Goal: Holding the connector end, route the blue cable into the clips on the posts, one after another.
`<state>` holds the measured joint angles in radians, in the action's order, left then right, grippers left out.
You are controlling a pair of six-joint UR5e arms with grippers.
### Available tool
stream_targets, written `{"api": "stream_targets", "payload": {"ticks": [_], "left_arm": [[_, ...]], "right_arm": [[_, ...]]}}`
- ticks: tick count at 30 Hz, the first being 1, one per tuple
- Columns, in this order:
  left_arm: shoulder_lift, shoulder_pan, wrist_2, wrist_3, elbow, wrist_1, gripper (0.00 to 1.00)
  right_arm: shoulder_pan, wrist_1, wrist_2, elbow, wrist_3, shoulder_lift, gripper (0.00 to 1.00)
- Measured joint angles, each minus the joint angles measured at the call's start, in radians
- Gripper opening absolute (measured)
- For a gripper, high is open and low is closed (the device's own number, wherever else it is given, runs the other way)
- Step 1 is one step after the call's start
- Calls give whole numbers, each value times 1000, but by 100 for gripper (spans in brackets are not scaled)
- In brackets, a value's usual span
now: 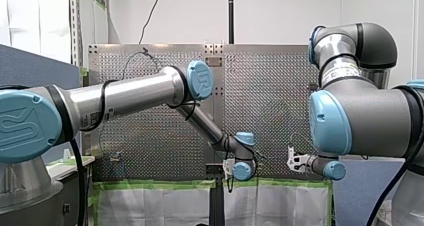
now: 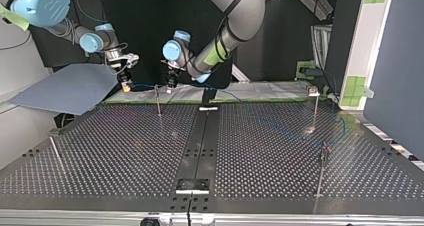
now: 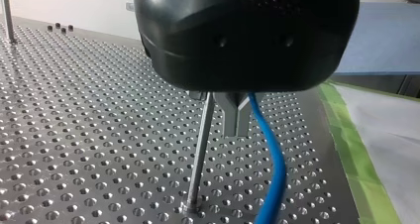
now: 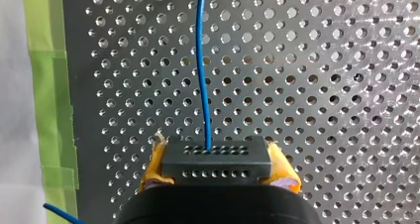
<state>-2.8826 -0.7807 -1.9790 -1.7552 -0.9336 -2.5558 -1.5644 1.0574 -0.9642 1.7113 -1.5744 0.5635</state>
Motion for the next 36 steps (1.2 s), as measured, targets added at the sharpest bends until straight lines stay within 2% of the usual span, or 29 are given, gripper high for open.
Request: {"api": "stream_targets", "payload": {"ticks": [6, 12, 16, 22, 36], "left_arm": [[-3, 0, 27, -6, 27, -22, 0], [-8, 4, 31, -28, 55, -36, 0], [-9, 11, 32, -32, 58, -48, 0], [-13, 19, 39, -34, 59, -55, 0], [-42, 36, 79, -73, 76, -48, 0]], "right_arm": [[-5, 2, 1, -6, -3, -1, 0], [-6, -2, 2, -14, -7, -14, 0], [-7, -6, -1, -32, -2, -39, 0], [-7, -13, -4, -47, 7, -48, 0], [-15, -40, -5, -74, 6, -49, 0]]}}
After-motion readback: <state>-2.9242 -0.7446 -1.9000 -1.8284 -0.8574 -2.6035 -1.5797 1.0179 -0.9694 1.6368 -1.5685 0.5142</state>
